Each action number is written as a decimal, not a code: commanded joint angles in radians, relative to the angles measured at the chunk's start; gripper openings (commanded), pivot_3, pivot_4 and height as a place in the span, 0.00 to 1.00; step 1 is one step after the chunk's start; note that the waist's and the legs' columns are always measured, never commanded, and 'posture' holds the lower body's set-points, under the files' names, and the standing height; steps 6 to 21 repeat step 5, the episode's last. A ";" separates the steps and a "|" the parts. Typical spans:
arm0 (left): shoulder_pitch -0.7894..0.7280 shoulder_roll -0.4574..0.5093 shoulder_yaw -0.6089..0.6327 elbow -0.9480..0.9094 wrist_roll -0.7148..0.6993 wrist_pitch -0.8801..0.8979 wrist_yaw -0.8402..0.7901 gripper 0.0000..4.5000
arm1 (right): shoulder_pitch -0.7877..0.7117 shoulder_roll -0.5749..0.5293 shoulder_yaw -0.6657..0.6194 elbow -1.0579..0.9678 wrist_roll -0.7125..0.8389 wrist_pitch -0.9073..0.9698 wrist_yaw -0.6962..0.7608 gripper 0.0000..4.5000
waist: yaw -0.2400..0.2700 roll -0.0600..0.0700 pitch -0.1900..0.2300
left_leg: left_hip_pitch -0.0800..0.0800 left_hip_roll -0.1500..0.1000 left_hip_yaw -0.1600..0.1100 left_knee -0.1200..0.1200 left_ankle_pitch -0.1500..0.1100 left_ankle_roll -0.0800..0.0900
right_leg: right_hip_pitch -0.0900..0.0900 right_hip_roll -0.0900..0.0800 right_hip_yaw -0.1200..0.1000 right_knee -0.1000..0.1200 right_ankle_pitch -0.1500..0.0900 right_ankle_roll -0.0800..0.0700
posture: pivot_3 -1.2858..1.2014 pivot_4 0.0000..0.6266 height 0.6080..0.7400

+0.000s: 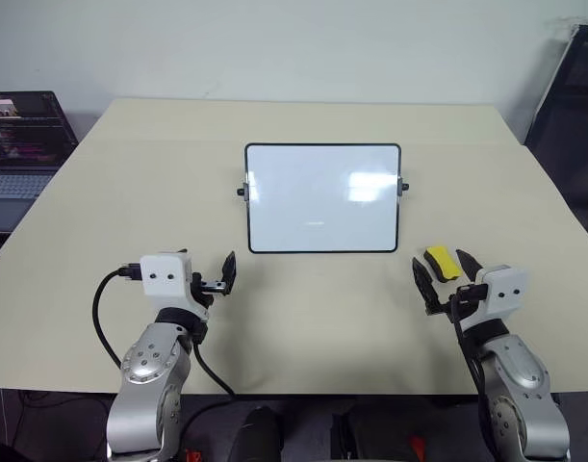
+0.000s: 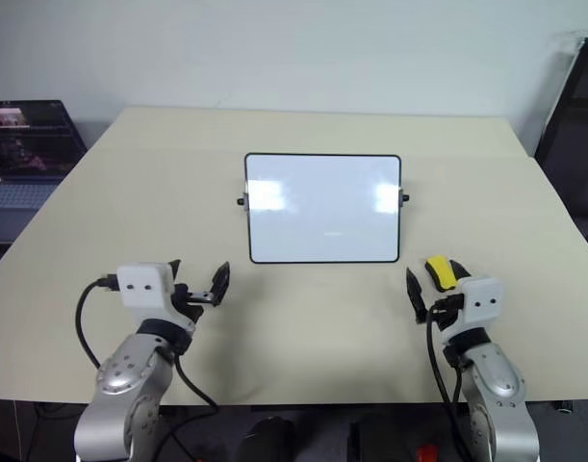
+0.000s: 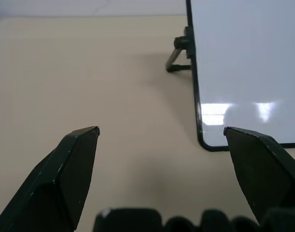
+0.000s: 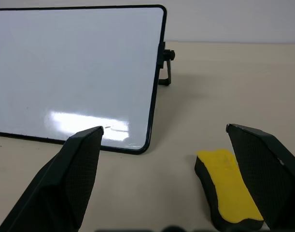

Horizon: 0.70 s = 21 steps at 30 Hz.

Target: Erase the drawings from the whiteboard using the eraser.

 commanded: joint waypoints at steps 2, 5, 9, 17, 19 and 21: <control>0.012 -0.017 -0.050 -0.003 0.019 -0.042 0.019 1.00 | -0.044 -0.042 -0.005 -0.028 -0.003 0.008 0.000 1.00 | 0.000 0.000 0.000 | 0.000 0.000 0.000 0.000 0.000 0.000 | 0.000 0.000 0.000 0.000 0.000 0.000 | 0.52 0.24 1.00; -0.025 -0.020 -0.074 0.048 0.043 -0.058 0.037 1.00 | -0.089 -0.067 -0.007 0.019 -0.007 0.042 -0.006 1.00 | 0.000 0.000 0.000 | 0.000 0.000 0.000 0.000 0.000 0.000 | 0.000 0.000 0.000 0.000 0.000 0.000 | 0.52 0.24 1.00; -0.025 -0.020 -0.074 0.048 0.043 -0.058 0.037 1.00 | -0.089 -0.067 -0.007 0.019 -0.007 0.042 -0.006 1.00 | 0.000 0.000 0.000 | 0.000 0.000 0.000 0.000 0.000 0.000 | 0.000 0.000 0.000 0.000 0.000 0.000 | 0.52 0.24 1.00; -0.025 -0.020 -0.074 0.048 0.043 -0.058 0.037 1.00 | -0.089 -0.067 -0.007 0.019 -0.007 0.042 -0.006 1.00 | 0.000 0.000 0.000 | 0.000 0.000 0.000 0.000 0.000 0.000 | 0.000 0.000 0.000 0.000 0.000 0.000 | 0.52 0.24 1.00; -0.025 -0.020 -0.074 0.048 0.043 -0.058 0.037 1.00 | -0.089 -0.067 -0.007 0.019 -0.007 0.042 -0.006 1.00 | 0.000 0.000 0.000 | 0.000 0.000 0.000 0.000 0.000 0.000 | 0.000 0.000 0.000 0.000 0.000 0.000 | 0.52 0.24 1.00; -0.025 -0.020 -0.074 0.048 0.043 -0.058 0.037 1.00 | -0.089 -0.067 -0.007 0.019 -0.007 0.042 -0.006 1.00 | 0.000 0.000 0.000 | 0.000 0.000 0.000 0.000 0.000 0.000 | 0.000 0.000 0.000 0.000 0.000 0.000 | 0.52 0.24 1.00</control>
